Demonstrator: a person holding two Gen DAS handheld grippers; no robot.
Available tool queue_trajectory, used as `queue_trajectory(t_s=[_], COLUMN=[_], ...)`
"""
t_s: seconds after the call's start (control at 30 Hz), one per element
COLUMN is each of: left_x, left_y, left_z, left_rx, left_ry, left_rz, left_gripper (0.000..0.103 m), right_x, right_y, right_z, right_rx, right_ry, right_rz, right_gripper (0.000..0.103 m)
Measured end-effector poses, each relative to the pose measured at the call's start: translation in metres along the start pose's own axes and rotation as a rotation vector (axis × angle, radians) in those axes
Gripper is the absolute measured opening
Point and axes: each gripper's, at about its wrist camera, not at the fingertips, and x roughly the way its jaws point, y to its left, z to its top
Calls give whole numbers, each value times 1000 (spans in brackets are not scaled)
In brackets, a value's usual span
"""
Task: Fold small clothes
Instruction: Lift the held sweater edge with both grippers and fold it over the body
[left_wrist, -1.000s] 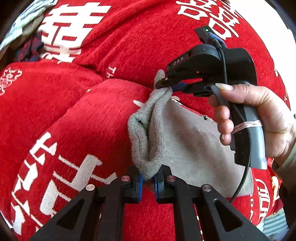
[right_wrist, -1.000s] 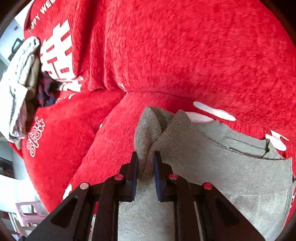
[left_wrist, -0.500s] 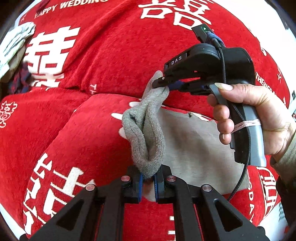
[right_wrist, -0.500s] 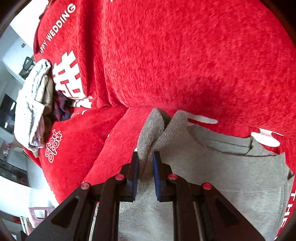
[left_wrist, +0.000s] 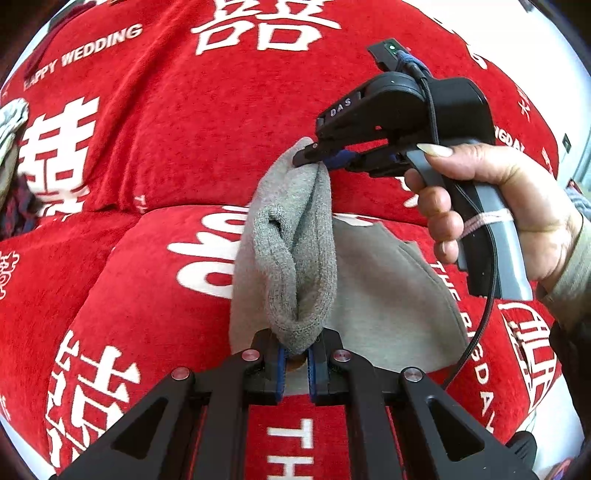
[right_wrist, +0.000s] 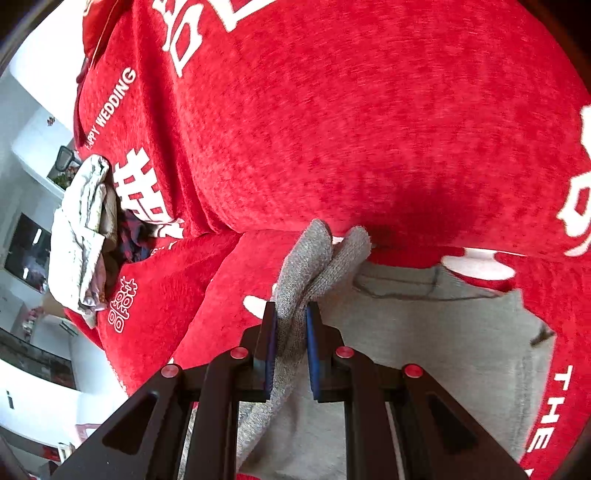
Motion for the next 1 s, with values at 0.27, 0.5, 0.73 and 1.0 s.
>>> queue_trajectory(t_s=[0.27, 0.5, 0.73, 1.0], left_x=[6, 17, 26, 48], left_y=[-48, -89, -134, -168], left_z=[3, 5, 2, -1], left_rx=[85, 151, 233, 265], left_ry=[19, 43, 52, 115], left_rz=[-12, -26, -49, -69], left_gripper=[10, 10, 10, 10], right_x=[-25, -42, -64, -68], right_y=[-36, -71, -109, -146], right_z=[-5, -10, -19, -31], right_rx=[18, 24, 40, 83], right_ry=[-13, -18, -40, -44], right_rz=[40, 41, 52, 53], right_gripper=[16, 16, 16, 16])
